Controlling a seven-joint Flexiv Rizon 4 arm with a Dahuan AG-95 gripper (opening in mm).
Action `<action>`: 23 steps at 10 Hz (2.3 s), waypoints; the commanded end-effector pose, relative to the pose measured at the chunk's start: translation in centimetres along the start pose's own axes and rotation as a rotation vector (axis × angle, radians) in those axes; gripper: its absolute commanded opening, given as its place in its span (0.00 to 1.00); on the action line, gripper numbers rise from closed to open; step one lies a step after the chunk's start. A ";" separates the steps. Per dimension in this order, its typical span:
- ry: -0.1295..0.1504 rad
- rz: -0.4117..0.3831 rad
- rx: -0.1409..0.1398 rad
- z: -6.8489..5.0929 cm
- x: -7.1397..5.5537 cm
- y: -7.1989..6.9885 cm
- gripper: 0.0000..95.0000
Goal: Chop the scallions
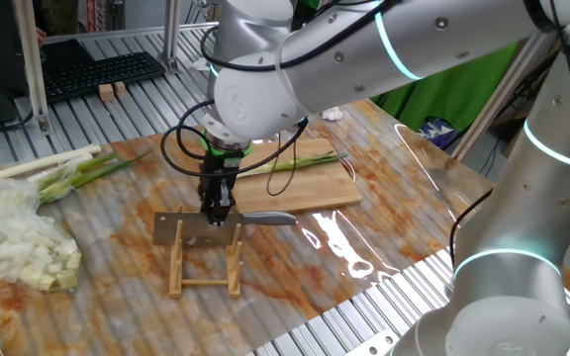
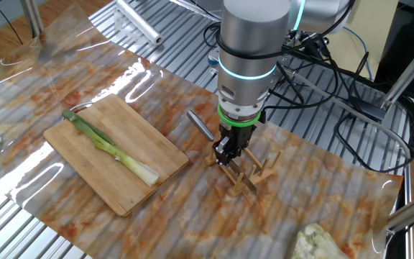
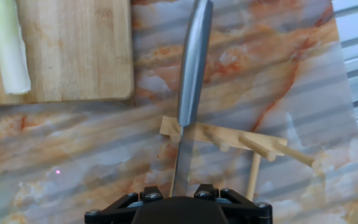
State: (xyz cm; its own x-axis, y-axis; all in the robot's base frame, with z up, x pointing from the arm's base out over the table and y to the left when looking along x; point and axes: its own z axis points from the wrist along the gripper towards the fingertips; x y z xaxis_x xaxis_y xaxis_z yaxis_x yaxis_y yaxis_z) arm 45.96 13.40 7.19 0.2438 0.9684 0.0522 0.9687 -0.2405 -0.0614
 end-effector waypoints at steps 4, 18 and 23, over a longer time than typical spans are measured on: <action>0.004 -0.014 -0.004 1.1 0.3 0.2 0.40; -0.002 -0.010 -0.021 3.6 -0.2 0.0 0.20; -0.007 -0.018 -0.032 4.1 -0.2 -0.1 0.00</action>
State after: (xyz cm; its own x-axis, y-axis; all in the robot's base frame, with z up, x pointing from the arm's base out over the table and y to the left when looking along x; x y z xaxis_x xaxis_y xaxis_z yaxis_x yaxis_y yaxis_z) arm 45.56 13.53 3.06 0.2239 0.9735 0.0462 0.9745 -0.2227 -0.0279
